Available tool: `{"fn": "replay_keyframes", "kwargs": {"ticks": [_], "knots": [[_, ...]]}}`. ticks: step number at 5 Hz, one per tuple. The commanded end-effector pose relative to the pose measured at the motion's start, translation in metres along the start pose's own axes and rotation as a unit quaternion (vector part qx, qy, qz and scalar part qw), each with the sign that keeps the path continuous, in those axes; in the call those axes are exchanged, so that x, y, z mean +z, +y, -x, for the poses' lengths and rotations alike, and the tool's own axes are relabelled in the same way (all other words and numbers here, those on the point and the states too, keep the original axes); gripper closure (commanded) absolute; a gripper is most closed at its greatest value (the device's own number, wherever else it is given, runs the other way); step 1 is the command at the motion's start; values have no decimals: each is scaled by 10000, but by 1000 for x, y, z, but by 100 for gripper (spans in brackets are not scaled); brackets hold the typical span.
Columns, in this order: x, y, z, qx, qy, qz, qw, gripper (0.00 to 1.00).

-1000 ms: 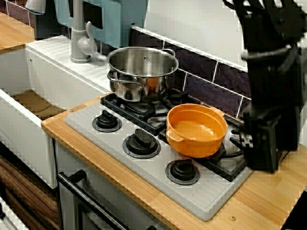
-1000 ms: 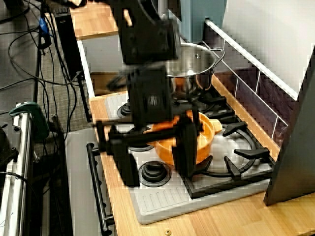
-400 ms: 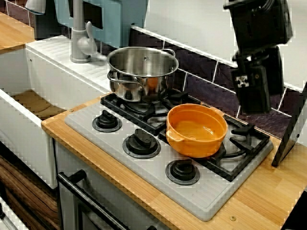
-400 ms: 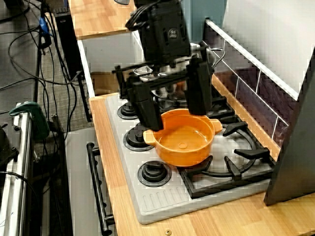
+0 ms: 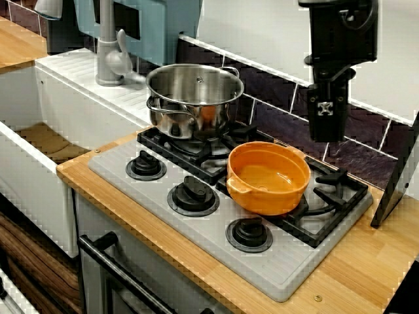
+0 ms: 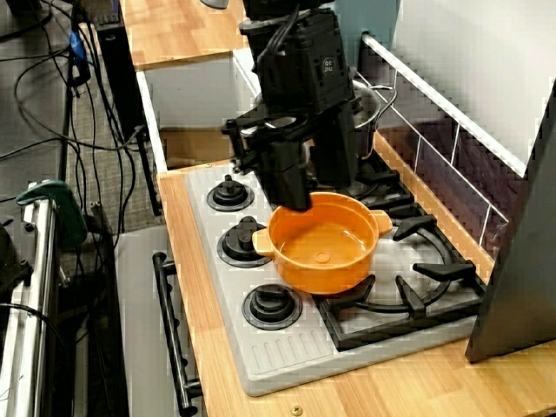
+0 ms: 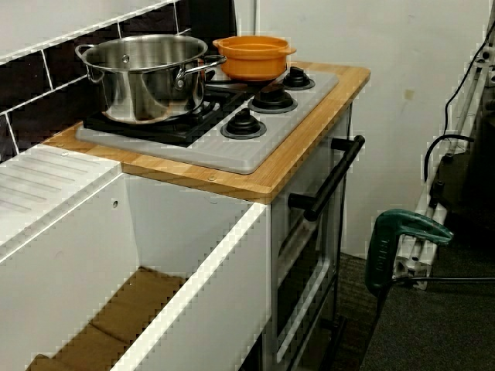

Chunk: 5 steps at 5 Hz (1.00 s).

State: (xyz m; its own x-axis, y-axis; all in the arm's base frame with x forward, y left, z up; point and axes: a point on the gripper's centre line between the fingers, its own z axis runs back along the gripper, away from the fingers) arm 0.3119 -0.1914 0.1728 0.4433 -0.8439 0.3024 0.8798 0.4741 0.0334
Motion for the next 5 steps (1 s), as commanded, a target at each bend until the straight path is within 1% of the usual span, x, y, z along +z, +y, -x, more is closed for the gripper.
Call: {"fn": "replay_keyframes", "kwargs": {"ticks": [1,2,3,4,5], "knots": [[45,-19,28,229,-294,-225,9991,100],[45,-21,28,296,-110,-175,9993,100],[43,-24,28,510,87,-171,9985,0],[40,-28,31,594,63,-179,9981,0],[34,-31,38,713,3,-148,9973,0]]}}
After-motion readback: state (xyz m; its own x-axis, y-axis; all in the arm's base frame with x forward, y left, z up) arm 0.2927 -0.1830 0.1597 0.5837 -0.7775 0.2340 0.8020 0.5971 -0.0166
